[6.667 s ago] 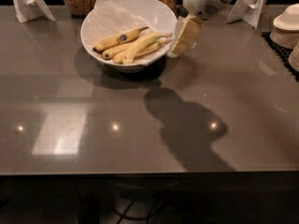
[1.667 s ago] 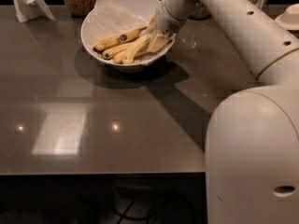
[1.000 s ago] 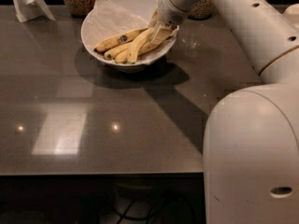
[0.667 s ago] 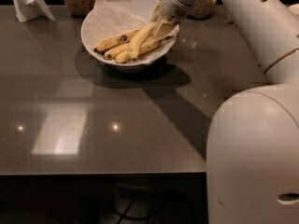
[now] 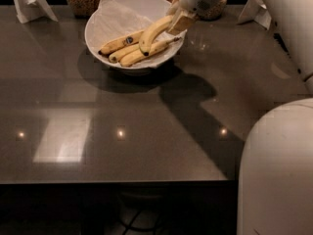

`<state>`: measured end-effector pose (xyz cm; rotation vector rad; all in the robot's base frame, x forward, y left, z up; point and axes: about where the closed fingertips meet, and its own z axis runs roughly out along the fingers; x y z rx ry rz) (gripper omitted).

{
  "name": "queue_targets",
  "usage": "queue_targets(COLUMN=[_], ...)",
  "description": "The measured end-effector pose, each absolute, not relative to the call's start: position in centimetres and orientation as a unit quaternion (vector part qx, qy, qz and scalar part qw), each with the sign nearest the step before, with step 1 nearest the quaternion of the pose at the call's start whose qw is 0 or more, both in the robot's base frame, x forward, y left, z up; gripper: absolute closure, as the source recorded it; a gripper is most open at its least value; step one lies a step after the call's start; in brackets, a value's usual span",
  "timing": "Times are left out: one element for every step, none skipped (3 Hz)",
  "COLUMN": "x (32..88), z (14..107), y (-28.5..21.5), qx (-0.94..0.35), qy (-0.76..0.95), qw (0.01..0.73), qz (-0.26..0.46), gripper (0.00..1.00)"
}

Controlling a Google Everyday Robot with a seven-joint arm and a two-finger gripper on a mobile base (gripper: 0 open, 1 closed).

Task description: Pick banana from white bowl

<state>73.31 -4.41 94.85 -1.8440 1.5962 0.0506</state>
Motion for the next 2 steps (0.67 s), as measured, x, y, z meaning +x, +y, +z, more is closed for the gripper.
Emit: queue_targets(x=[70.8, 67.4], z=[97.2, 99.2], y=[-6.1, -7.1], qx=[-0.685, -0.672], qy=[0.621, 0.620], qw=[0.381, 0.403], qz=[0.033, 0.038], gripper=[1.00, 1.00])
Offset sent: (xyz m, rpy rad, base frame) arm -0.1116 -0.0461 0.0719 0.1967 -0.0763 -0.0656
